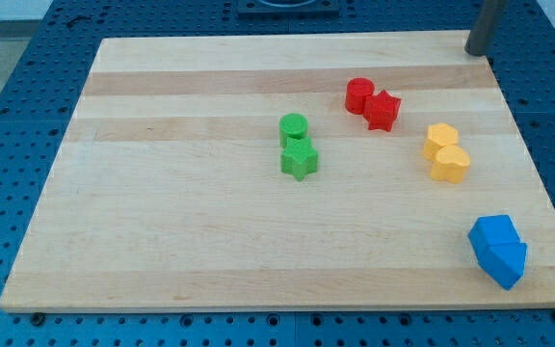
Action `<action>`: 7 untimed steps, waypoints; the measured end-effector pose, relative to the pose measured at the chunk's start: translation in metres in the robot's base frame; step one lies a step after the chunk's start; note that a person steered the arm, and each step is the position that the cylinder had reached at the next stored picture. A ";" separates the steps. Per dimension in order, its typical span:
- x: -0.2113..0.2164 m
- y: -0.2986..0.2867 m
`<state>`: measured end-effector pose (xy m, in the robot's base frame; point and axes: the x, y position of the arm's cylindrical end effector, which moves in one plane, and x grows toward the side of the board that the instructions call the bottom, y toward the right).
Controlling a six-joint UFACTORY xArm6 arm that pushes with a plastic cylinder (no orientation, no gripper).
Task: Push the yellow heart a bit right
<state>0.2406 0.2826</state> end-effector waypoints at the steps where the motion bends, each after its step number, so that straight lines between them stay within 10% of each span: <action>1: -0.001 -0.021; 5: -0.004 -0.094; 7: 0.074 -0.088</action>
<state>0.3149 0.1944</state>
